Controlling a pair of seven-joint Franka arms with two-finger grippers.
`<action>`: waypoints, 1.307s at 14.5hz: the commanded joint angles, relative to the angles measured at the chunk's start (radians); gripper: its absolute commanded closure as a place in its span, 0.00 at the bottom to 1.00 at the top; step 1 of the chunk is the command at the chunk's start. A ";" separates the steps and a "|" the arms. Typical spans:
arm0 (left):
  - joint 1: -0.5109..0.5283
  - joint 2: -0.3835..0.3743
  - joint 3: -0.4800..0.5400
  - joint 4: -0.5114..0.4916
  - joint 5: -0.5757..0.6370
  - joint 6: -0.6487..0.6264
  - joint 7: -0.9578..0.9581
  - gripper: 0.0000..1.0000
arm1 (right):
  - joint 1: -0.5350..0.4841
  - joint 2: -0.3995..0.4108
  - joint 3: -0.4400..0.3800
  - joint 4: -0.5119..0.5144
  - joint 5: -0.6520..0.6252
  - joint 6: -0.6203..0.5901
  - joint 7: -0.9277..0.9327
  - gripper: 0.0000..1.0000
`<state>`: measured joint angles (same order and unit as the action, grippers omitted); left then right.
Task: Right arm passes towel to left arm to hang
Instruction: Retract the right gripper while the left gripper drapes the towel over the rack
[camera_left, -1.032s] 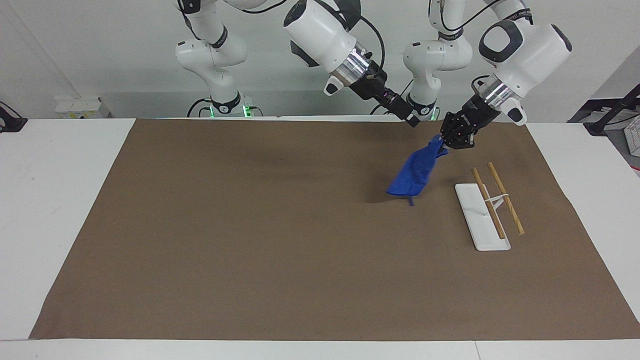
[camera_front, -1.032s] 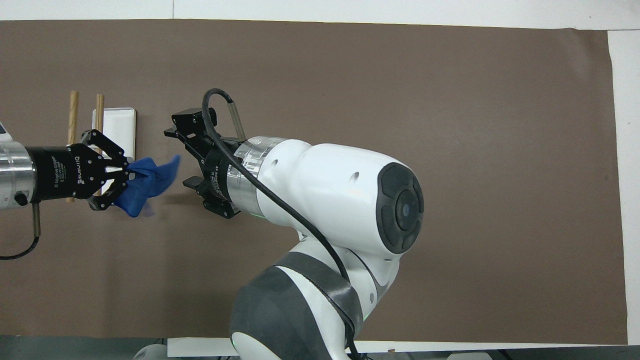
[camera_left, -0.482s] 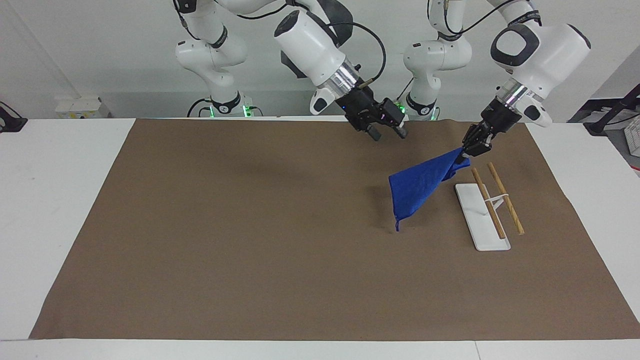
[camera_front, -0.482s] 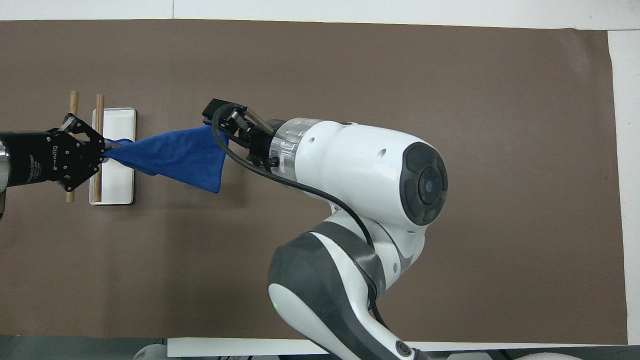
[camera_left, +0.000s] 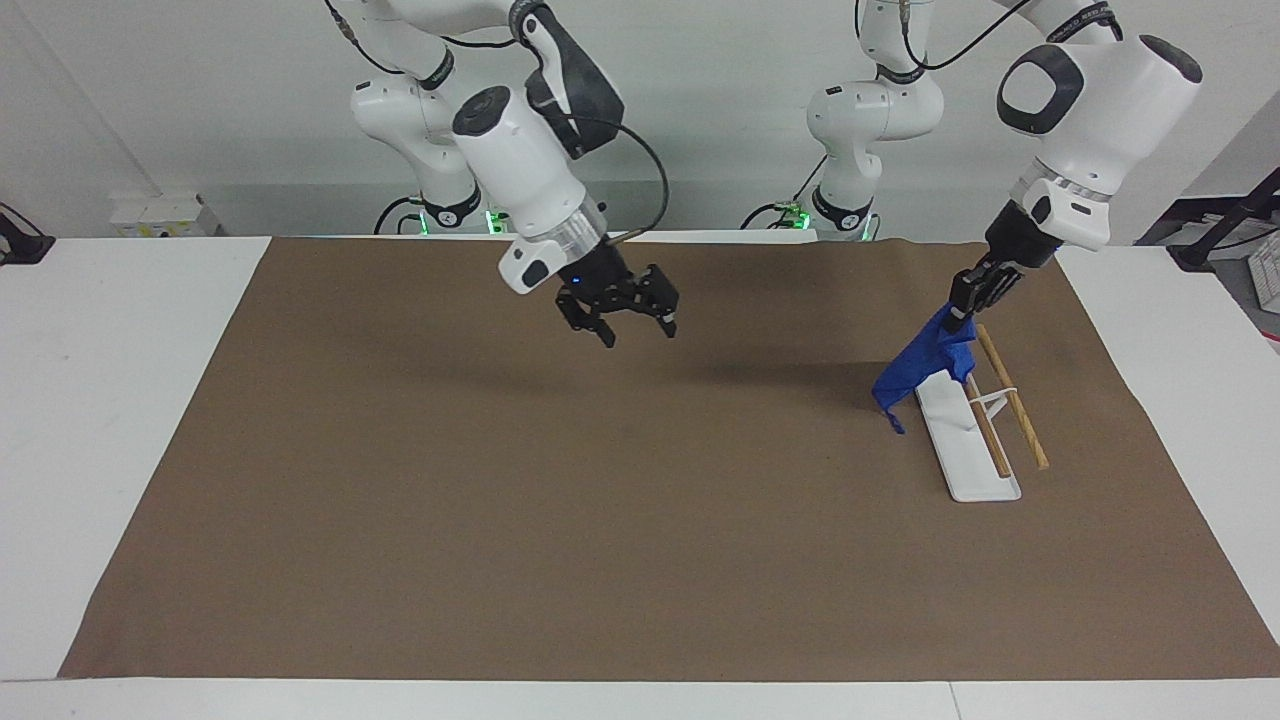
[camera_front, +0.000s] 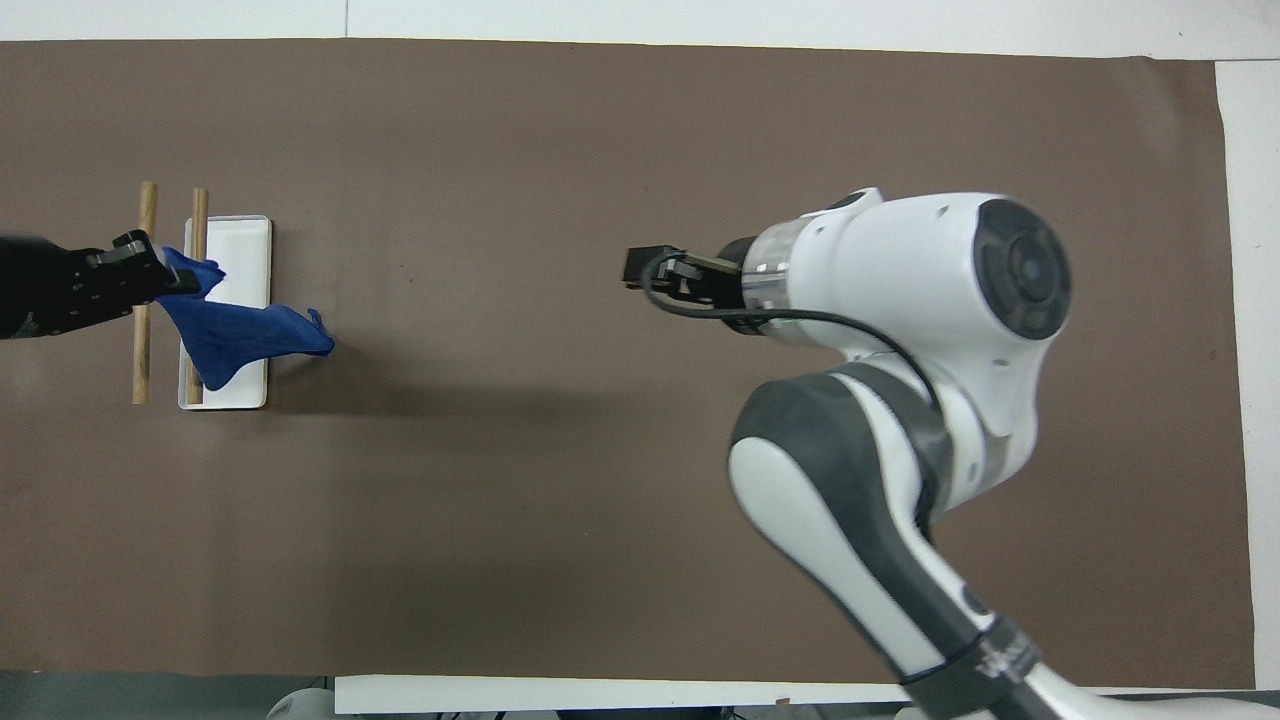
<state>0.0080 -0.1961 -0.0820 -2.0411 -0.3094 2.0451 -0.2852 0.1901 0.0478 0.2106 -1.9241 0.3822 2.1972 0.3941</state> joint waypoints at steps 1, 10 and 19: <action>0.009 0.046 -0.002 0.055 0.032 -0.023 0.070 0.98 | 0.002 -0.034 -0.155 -0.007 -0.127 -0.182 -0.165 0.00; 0.107 0.033 0.001 0.012 0.032 0.047 -0.167 0.97 | 0.003 -0.071 -0.366 0.192 -0.405 -0.542 -0.285 0.00; 0.158 0.087 0.005 0.081 0.032 0.179 -0.066 0.97 | 0.012 -0.106 -0.395 0.201 -0.434 -0.577 -0.347 0.00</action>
<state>0.1556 -0.1403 -0.0705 -2.0057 -0.2955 2.2118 -0.3603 0.1942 -0.0463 -0.1798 -1.7101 -0.0348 1.6123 0.0662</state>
